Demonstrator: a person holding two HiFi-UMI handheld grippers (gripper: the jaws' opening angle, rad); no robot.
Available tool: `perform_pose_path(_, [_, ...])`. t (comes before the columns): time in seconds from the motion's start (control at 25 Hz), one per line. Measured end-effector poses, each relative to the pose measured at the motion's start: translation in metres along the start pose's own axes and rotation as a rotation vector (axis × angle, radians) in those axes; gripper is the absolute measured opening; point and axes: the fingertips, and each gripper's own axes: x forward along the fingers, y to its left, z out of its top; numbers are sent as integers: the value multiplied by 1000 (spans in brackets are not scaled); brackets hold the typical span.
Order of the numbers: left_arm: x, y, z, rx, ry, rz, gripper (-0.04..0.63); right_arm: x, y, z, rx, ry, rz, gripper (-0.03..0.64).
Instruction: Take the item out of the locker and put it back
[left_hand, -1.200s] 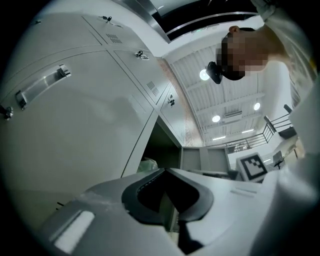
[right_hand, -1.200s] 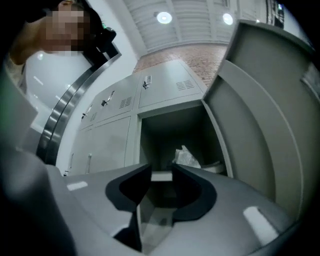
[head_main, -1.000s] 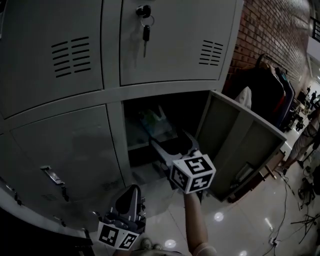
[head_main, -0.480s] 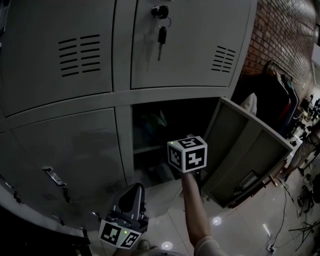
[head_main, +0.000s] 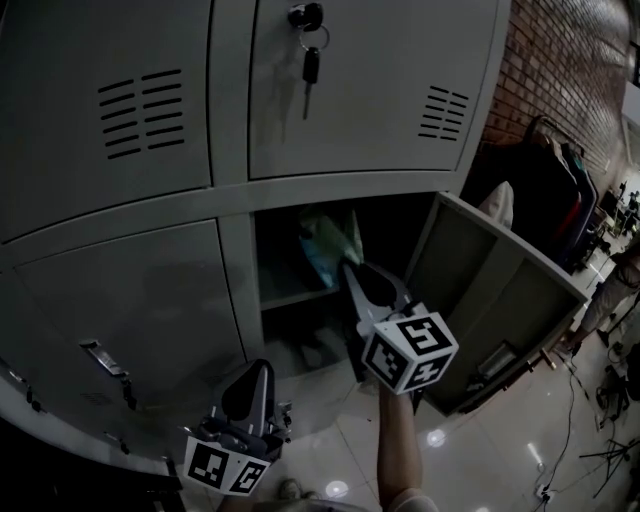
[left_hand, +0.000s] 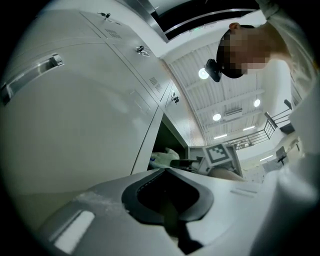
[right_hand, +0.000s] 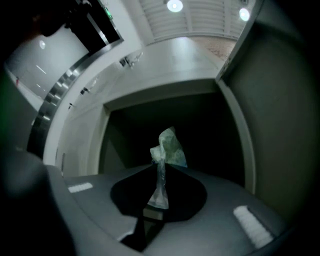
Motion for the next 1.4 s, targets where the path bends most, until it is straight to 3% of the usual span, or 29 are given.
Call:
perform_pose_path(0.16, [-3,3,0,26,24,-12,3,-57,19,2,19,-97,50,34])
perform_pose_path(0.44, [-12,6,-8,34,38,38,3,-149,34,-30,144,-276,-1,35])
perform_pose_path(0.64, [-10,-5,-12,50,42,19,3,-171,30,-61,149,-239,-59,35])
perform_pose_path(0.76, [-9,-10,-9,51,37,10,3,-172,35,-57,122,-237,-56,35])
perform_pose_path(0.96, [-5,-18,-3,61,24,-10,3,-174,40,-46,172,-277,-16,35])
perform_pose_path(1.4, [-7,-17,-1,62,19,8,3,-176,41,-48,160,-268,-26,35])
